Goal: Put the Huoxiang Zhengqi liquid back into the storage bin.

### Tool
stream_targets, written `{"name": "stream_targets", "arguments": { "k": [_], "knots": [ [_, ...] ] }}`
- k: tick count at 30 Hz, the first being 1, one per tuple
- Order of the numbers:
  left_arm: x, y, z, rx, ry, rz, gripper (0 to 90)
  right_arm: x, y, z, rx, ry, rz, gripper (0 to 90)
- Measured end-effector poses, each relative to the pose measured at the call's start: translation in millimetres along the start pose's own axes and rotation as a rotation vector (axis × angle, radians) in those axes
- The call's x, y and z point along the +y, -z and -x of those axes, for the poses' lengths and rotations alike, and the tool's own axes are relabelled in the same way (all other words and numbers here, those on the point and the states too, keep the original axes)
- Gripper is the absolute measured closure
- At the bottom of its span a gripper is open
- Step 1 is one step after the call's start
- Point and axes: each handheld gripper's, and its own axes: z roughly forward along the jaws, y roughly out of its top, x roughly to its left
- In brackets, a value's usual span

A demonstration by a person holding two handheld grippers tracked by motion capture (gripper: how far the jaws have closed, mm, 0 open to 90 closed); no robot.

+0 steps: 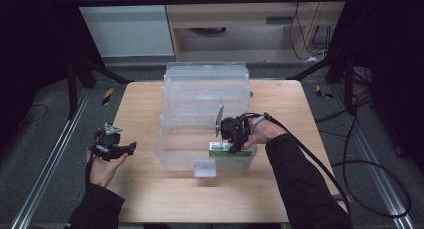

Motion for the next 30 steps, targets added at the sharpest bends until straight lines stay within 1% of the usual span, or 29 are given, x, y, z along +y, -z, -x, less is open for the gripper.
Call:
{"name": "stream_targets", "arguments": {
  "k": [3, 4, 7, 8, 10, 13, 14, 16, 18, 21, 23, 25, 26, 30],
  "knots": [
    [0.0, 0.0, 0.1, 0.000, -0.001, 0.000, 33.6, -0.2, -1.4, 0.3, -0.004, 0.007, -0.002, 63.2],
    [0.0, 0.1, 0.0, 0.000, 0.000, 0.001, 33.6, -0.7, -3.1, -1.0, -0.006, -0.010, -0.003, 63.0],
    [-0.1, 0.2, 0.2, 0.001, -0.001, 0.000, 33.6, -1.0, -5.2, -1.0, -0.009, -0.004, -0.008, 63.0],
    [0.0, 0.3, 0.4, 0.000, -0.001, 0.001, 33.6, -1.4, -7.0, -1.3, -0.008, -0.012, -0.009, 62.7],
    [0.1, 0.3, 0.5, 0.000, -0.002, 0.002, 33.6, -2.8, -7.1, -0.6, -0.010, -0.016, 0.011, 62.3],
    [0.0, -0.5, 1.1, 0.000, -0.002, -0.001, 33.6, -5.2, -2.7, -0.4, -0.019, -0.042, 0.022, 60.4],
    [0.0, -0.6, 1.3, 0.000, -0.003, -0.001, 33.6, -5.7, -0.2, -0.7, -0.022, -0.060, 0.036, 60.0],
    [0.1, -0.4, 1.5, 0.000, -0.004, -0.001, 33.6, -7.4, 5.9, -0.2, -0.031, -0.066, 0.069, 59.2],
    [0.1, -0.2, 1.3, -0.001, -0.003, 0.000, 33.6, -8.8, 12.4, -0.4, -0.038, -0.083, 0.101, 58.2],
    [0.1, -0.1, 0.8, -0.001, -0.001, 0.000, 33.6, -10.5, 22.4, -2.5, -0.051, -0.105, 0.137, 57.7],
    [0.0, -0.2, 0.7, -0.001, -0.001, 0.000, 33.6, -11.6, 28.4, -4.8, -0.069, -0.122, 0.160, 56.7],
    [0.1, -0.2, 0.9, -0.002, -0.002, 0.000, 33.6, -11.9, 33.4, -8.0, -0.082, -0.151, 0.175, 57.2],
    [0.1, -0.1, 1.1, -0.002, -0.002, 0.000, 33.6, -11.8, 35.3, -9.6, -0.086, -0.158, 0.177, 57.6],
    [0.3, 0.2, 1.4, -0.002, -0.002, 0.001, 33.6, -8.7, 38.4, -18.9, -0.088, -0.167, 0.196, 57.4]
  ]
}}
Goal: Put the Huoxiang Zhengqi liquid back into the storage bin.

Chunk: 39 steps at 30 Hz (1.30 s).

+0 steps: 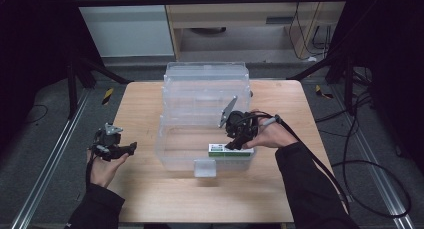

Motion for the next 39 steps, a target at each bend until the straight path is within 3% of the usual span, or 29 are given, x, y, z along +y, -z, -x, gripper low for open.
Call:
{"name": "stream_targets", "arguments": {
  "k": [12, 18, 39],
  "knots": [
    [1.0, 2.7, 1.0, -0.003, 0.000, 0.010, 33.5, 9.1, -13.8, -23.1, 0.043, 0.001, 0.030, 55.9],
    [1.3, 3.4, 0.9, -0.005, -0.001, 0.013, 33.5, 11.5, -27.1, -29.7, 0.059, 0.019, -0.007, 57.1],
    [1.8, 3.2, 1.6, -0.007, -0.006, 0.012, 33.6, 6.4, -53.7, -32.4, 0.097, 0.023, -0.014, 59.1]
  ]
}}
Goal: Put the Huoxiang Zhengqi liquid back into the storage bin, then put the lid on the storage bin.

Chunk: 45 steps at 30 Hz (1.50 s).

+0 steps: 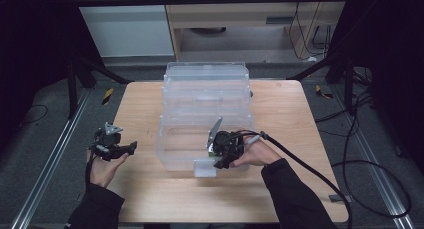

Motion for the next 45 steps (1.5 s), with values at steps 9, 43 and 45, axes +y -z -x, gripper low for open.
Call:
{"name": "stream_targets", "arguments": {
  "k": [9, 43, 45],
  "knots": [
    [0.3, 0.3, 0.4, -0.001, -0.001, 0.003, 33.6, 1.7, -9.5, 3.2, 0.009, 0.009, -0.017, 63.2],
    [36.7, 19.5, 5.7, -0.092, -0.087, 0.082, 33.2, 1.0, -12.7, 7.5, 0.046, 0.018, -0.013, 68.4],
    [40.3, 19.2, 5.6, -0.095, -0.094, 0.080, 33.1, 0.9, -12.7, 7.6, 0.047, 0.022, -0.013, 68.4]
  ]
}}
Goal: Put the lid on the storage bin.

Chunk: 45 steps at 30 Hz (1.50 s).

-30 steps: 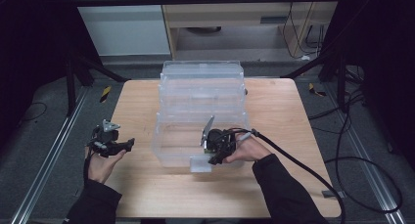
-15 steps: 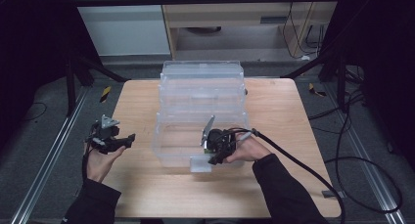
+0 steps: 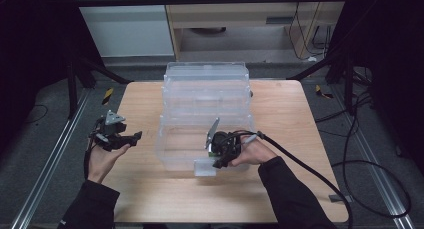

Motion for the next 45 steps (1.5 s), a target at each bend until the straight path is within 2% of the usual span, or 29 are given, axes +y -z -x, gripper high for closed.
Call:
{"name": "stream_targets", "arguments": {
  "k": [5, 16, 19, 21, 22, 32, 41, 43, 45],
  "knots": [
    [12.4, 1.6, 0.0, -0.015, -0.021, 0.012, 33.0, -0.5, -0.1, -0.5, -0.003, 0.007, 0.004, 68.5],
    [44.9, 10.6, 2.7, -0.051, -0.129, 0.014, 33.6, -0.7, 0.0, -0.8, -0.004, 0.009, 0.005, 68.5],
    [54.7, 13.3, 0.8, -0.075, -0.164, 0.013, 34.2, -0.7, 0.1, -0.7, -0.002, 0.008, 0.004, 68.6],
    [58.1, 13.8, -0.1, -0.085, -0.171, 0.015, 34.4, -0.9, 0.0, -0.7, -0.003, 0.010, 0.006, 68.6],
    [65.0, 15.3, -1.8, -0.106, -0.183, 0.011, 34.5, -1.1, -0.1, -0.9, -0.005, 0.012, 0.008, 68.6],
    [95.9, 23.7, -5.2, -0.191, -0.276, 0.005, 35.0, -1.5, 0.0, -1.9, -0.010, 0.016, 0.009, 68.6],
    [114.5, 18.4, 5.4, -0.214, -0.381, -0.037, 35.4, -1.6, -0.1, -0.9, -0.003, 0.023, 0.011, 68.7],
    [119.3, 17.2, 9.3, -0.207, -0.405, -0.046, 35.5, -1.6, 0.0, -1.4, -0.006, 0.021, 0.009, 68.7],
    [122.9, 16.1, 12.0, -0.217, -0.415, -0.045, 35.5, -1.7, -0.1, -1.4, -0.008, 0.025, 0.011, 68.7]
  ]
}}
